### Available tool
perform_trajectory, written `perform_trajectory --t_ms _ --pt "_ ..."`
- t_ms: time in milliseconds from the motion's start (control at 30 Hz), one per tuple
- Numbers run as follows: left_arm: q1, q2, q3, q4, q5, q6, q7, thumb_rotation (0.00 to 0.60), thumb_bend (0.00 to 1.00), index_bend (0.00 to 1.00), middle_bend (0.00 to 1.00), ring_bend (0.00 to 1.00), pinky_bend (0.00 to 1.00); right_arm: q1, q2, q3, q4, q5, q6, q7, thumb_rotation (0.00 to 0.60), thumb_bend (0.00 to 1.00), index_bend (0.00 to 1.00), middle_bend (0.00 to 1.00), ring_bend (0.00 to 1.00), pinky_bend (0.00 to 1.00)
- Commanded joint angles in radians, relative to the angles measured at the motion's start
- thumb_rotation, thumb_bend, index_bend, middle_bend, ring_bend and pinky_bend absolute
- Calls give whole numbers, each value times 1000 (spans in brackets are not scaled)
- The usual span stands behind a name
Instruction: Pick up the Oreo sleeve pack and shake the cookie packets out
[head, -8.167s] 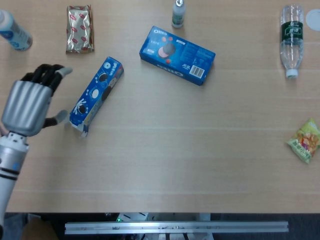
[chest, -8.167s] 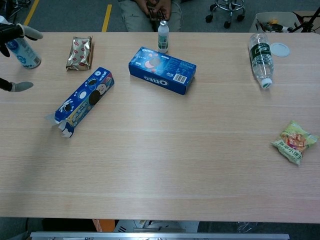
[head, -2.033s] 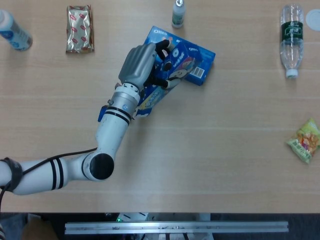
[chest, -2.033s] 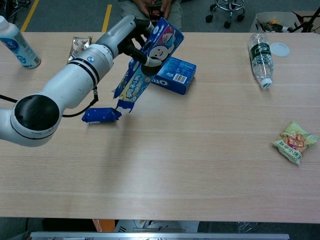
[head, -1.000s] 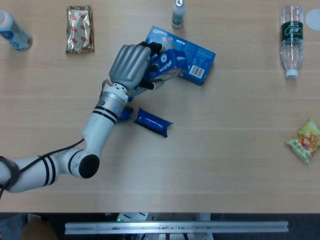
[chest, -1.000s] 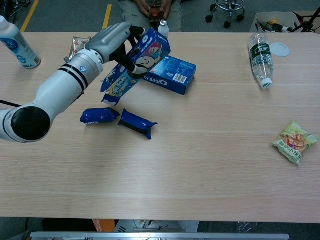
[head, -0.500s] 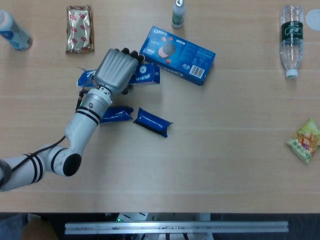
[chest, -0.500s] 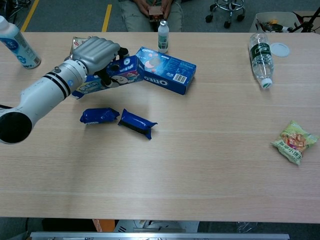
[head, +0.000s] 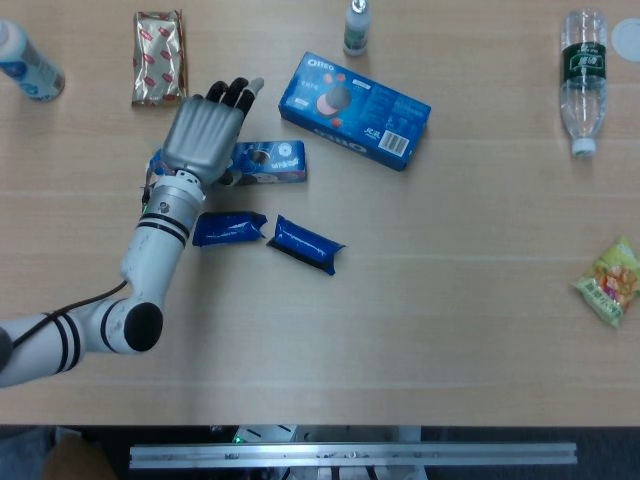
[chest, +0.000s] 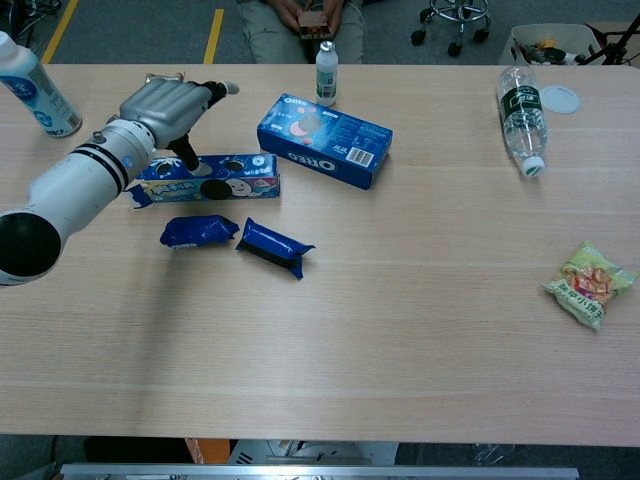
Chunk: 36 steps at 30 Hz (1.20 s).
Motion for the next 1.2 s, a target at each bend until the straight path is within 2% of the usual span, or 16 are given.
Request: perform_trajectory --t_ms 33,100,300,567,767,967,1200 --pt "81 67 -46 -104 40 63 -168 600 152 23 141 164 409 1 -1 2 2 2 -1 0 600 304 731 682 715 716" --pt "117 96 -37 -130 80 91 -220 600 152 57 169 175 411 3 -3 4 3 3 -3 0 600 304 731 682 714 716" --pt "241 162 46 -149 243 224 -327 600 152 127 205 183 415 7 -8 13 1 9 -1 -10 600 304 731 673 688 711" --pt "410 243 154 -143 413 418 -402 600 152 182 239 197 414 28 -15 28 -19 -4 1 -61 600 304 731 596 585 590" --pt "502 326 187 -204 460 508 -401 600 152 186 239 197 414 37 -9 27 -55 -19 -2 -98 600 304 731 580 568 590" --pt "572 392 220 -268 491 556 -360 600 151 186 237 198 391 42 -6 24 -82 -23 -10 -123 600 304 731 580 568 590" --pt "641 411 232 -282 514 603 -350 600 152 186 236 198 366 43 -6 14 -99 -27 -19 -134 600 304 731 580 568 590"
